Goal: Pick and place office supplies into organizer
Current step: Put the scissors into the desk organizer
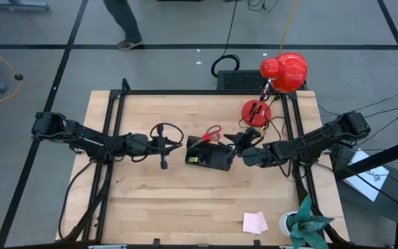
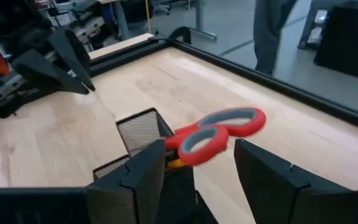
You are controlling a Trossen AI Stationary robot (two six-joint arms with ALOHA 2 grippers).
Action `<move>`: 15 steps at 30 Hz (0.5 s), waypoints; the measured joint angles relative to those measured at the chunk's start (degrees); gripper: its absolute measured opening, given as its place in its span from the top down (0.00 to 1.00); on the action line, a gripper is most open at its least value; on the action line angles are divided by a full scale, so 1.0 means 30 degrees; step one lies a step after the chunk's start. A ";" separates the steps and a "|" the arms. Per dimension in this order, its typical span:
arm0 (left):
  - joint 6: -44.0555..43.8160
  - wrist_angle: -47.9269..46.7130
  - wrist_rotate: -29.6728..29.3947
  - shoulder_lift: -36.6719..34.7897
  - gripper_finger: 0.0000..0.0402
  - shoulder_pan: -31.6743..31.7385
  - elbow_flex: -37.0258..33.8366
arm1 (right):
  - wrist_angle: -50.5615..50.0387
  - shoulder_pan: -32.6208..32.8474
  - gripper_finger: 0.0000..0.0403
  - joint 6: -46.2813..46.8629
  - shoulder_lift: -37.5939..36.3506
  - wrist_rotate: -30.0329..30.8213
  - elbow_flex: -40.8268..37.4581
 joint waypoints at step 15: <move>0.0131 -0.0029 0.0015 0.0000 0.94 -0.0005 0.0000 | 0.1097 -0.1322 0.55 0.1781 0.0157 -0.2322 -0.0447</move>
